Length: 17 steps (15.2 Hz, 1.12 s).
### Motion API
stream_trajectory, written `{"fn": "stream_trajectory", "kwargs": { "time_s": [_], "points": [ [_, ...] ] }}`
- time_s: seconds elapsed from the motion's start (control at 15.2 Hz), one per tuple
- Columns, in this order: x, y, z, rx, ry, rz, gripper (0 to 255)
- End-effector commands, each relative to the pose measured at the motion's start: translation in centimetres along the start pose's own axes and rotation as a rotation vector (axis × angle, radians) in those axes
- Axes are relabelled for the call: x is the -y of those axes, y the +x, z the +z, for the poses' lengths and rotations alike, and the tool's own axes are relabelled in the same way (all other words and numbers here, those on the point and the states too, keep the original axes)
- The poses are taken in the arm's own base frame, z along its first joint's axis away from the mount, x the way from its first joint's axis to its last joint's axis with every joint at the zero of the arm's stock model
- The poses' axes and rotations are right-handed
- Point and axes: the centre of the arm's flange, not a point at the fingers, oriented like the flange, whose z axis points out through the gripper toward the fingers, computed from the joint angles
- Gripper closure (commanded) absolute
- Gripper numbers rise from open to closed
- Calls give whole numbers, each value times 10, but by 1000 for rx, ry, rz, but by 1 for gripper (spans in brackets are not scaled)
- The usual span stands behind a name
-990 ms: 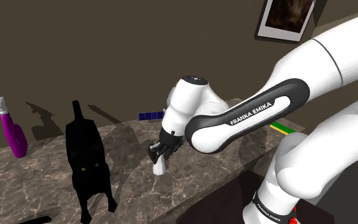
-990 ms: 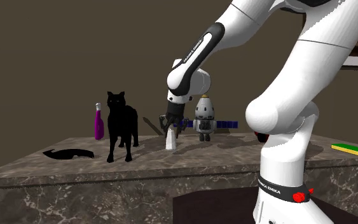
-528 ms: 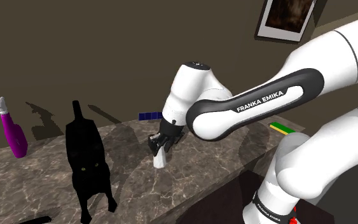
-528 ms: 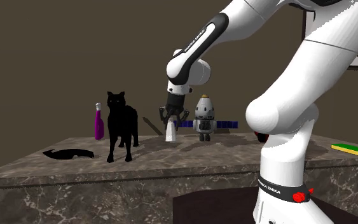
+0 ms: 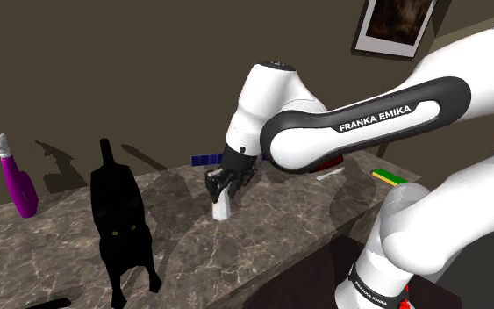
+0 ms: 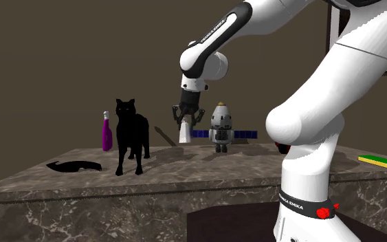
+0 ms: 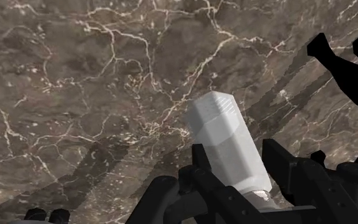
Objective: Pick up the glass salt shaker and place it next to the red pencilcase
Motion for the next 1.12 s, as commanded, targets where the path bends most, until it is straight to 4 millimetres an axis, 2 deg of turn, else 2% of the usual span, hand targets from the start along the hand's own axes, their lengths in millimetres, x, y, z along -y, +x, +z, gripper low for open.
{"fn": "stream_trajectory", "kwargs": {
  "time_s": [0.0, 0.79, 1.06],
  "points": [
    [2, 2, -10, 0, 0, 0, 255],
    [9, 16, -66, 0, 0, 0, 255],
    [-43, 28, -68, 0, 0, 0, 255]
  ]
}}
